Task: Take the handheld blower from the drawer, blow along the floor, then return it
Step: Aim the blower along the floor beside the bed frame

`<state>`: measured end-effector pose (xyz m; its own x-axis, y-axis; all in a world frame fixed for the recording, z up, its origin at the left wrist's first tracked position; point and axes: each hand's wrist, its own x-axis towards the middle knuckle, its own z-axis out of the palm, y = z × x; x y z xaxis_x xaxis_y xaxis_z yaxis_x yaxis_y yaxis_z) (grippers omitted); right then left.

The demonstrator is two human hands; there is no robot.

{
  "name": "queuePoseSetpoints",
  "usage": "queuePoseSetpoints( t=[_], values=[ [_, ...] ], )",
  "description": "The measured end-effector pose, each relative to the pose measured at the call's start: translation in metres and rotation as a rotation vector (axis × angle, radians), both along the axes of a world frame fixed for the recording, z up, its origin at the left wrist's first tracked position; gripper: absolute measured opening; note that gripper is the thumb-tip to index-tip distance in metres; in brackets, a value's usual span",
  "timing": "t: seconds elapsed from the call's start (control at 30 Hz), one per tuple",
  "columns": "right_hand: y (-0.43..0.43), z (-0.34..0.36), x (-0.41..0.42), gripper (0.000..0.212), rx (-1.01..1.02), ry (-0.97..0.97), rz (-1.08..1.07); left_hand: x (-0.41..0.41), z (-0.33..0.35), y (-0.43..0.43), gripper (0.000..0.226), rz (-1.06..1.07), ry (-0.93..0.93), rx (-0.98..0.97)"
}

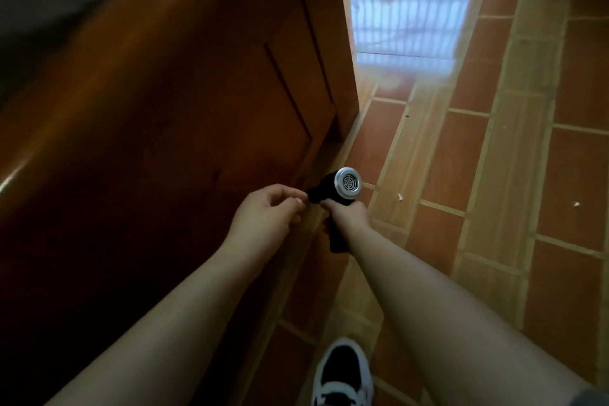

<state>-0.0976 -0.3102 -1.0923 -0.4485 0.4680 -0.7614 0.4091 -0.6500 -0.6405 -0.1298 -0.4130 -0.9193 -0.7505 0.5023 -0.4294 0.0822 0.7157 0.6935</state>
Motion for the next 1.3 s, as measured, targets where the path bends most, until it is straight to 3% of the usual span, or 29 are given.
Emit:
queuePoseSetpoints(
  t=[0.1,0.3,0.4,0.63,0.7,0.83,1.0,1.07,1.17,1.3],
  values=[
    [0.015,-0.013,-0.021,0.047,0.046,-0.007,-0.015,-0.011,-0.021,0.013,0.022,0.011,-0.037,-0.001],
    [0.052,-0.017,-0.047,0.041,0.131,0.057,-0.092,-0.026,-0.041,0.034,0.022,-0.053,0.006,0.030],
    [0.054,-0.022,-0.054,0.050,0.041,0.032,-0.092,-0.030,-0.051,0.041,0.022,-0.069,-0.002,0.038],
    [-0.020,-0.030,-0.019,0.027,-0.191,0.087,-0.105,-0.030,-0.072,0.051,0.019,-0.015,-0.097,0.033],
    [-0.033,-0.029,-0.019,0.029,-0.224,0.097,-0.119,-0.028,-0.074,0.056,0.018,0.007,-0.119,0.049],
    [0.007,-0.019,-0.032,0.023,-0.093,0.116,-0.133,-0.035,-0.076,0.075,0.019,0.041,-0.094,0.099],
    [0.062,-0.006,-0.043,0.034,0.020,0.054,-0.166,-0.047,-0.073,0.104,0.019,0.081,-0.053,0.176],
    [0.065,-0.003,-0.033,0.045,0.095,-0.003,-0.123,-0.047,-0.076,0.113,0.019,0.091,-0.064,0.205],
    [0.058,0.000,0.003,0.044,0.297,-0.183,-0.010,-0.040,-0.088,0.123,0.020,0.078,-0.066,0.197],
    [0.048,0.003,0.053,0.049,0.400,-0.360,-0.037,-0.016,-0.104,0.130,0.021,0.085,-0.143,0.182]
  ],
)
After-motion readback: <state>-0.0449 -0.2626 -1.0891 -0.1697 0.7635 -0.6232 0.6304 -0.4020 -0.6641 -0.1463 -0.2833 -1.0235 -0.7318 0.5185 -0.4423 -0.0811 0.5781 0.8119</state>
